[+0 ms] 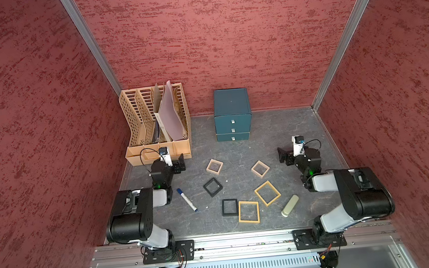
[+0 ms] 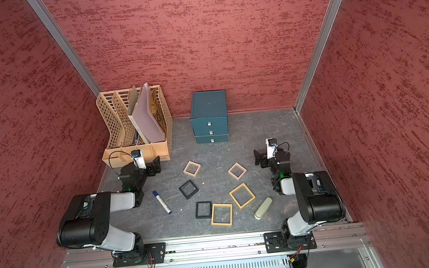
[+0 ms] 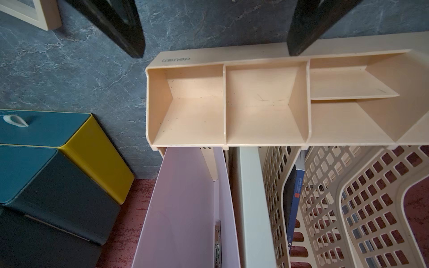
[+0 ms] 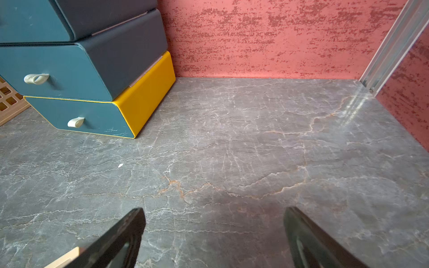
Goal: Place the brooch boxes into the drawer by color
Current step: Open the drawer in the storage box.
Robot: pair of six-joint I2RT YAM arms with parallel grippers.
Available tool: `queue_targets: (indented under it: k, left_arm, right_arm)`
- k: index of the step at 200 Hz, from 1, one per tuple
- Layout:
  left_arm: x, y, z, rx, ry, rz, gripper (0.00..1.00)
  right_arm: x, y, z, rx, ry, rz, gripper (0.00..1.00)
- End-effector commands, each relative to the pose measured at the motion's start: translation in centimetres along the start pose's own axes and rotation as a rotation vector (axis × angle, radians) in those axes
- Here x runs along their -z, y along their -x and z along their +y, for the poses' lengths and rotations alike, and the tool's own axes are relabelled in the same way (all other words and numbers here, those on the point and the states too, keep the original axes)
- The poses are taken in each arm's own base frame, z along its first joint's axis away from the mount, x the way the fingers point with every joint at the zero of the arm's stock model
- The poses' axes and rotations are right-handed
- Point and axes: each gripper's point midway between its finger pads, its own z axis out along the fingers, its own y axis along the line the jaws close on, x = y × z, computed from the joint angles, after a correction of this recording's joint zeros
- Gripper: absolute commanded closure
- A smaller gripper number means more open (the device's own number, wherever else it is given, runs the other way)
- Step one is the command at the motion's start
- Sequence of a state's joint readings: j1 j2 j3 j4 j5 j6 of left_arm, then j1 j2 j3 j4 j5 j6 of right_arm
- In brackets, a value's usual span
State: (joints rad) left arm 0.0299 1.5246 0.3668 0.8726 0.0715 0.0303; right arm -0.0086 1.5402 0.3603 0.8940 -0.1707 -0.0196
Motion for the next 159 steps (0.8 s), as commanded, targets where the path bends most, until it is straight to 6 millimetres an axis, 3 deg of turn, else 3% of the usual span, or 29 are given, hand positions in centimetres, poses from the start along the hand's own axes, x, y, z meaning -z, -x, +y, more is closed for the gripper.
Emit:
queue_targets:
  k: [1, 123, 140, 152, 159]
  left_arm:
    - [-0.3, 0.8, 0.2, 0.013, -0.001, -0.022, 0.00]
    - [0.0, 1.2, 0.3, 0.010, 0.014, -0.041, 0.00]
    - [1.4, 3.5, 0.0, -0.017, 0.071, -0.066, 0.00]
    - [2.3, 5.5, -1.2, -0.059, 0.072, -0.077, 0.00]
    - [3.1, 7.2, -2.3, -0.078, 0.057, -0.110, 0.00]
  right_arm:
    - [-0.3, 1.5, -0.6, 0.016, -0.026, -0.046, 0.01]
    - [-0.2, 1.5, -0.9, 0.011, -0.044, -0.050, 0.01]
    - [1.0, 2.8, -2.2, -0.019, -0.134, -0.079, 0.01]
    - [2.3, 5.4, -2.7, -0.030, -0.179, -0.081, 0.01]
    - [3.3, 7.9, -2.6, -0.046, -0.185, -0.127, 0.01]
